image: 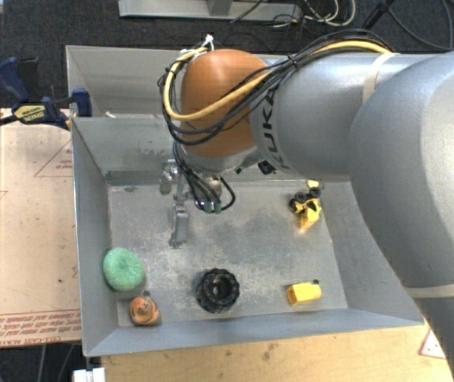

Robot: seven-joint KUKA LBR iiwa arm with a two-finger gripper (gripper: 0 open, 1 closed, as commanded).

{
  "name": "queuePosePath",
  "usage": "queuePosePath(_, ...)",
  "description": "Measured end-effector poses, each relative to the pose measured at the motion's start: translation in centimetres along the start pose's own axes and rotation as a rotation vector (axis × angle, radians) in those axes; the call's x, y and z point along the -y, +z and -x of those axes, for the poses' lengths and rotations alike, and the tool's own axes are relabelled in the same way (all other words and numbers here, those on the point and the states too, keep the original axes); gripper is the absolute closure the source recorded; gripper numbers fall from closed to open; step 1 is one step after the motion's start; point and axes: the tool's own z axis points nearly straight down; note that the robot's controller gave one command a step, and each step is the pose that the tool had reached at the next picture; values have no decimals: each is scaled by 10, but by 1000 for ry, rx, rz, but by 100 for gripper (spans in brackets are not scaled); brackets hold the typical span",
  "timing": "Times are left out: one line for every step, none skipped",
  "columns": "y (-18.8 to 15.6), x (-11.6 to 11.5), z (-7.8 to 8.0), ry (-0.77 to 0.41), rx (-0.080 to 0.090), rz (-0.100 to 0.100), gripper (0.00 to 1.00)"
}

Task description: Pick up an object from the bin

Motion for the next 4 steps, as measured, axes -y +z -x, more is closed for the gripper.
queuePosePath(-5, 1, 1, 3, 6, 1, 0)
queuePosePath(41, -8, -29, -57, 12, 1, 0)
queuePosePath(34, -62, -74, -188, 0, -2, 0)
queuePosePath(46, -75, -79, -17, 10, 6, 0)
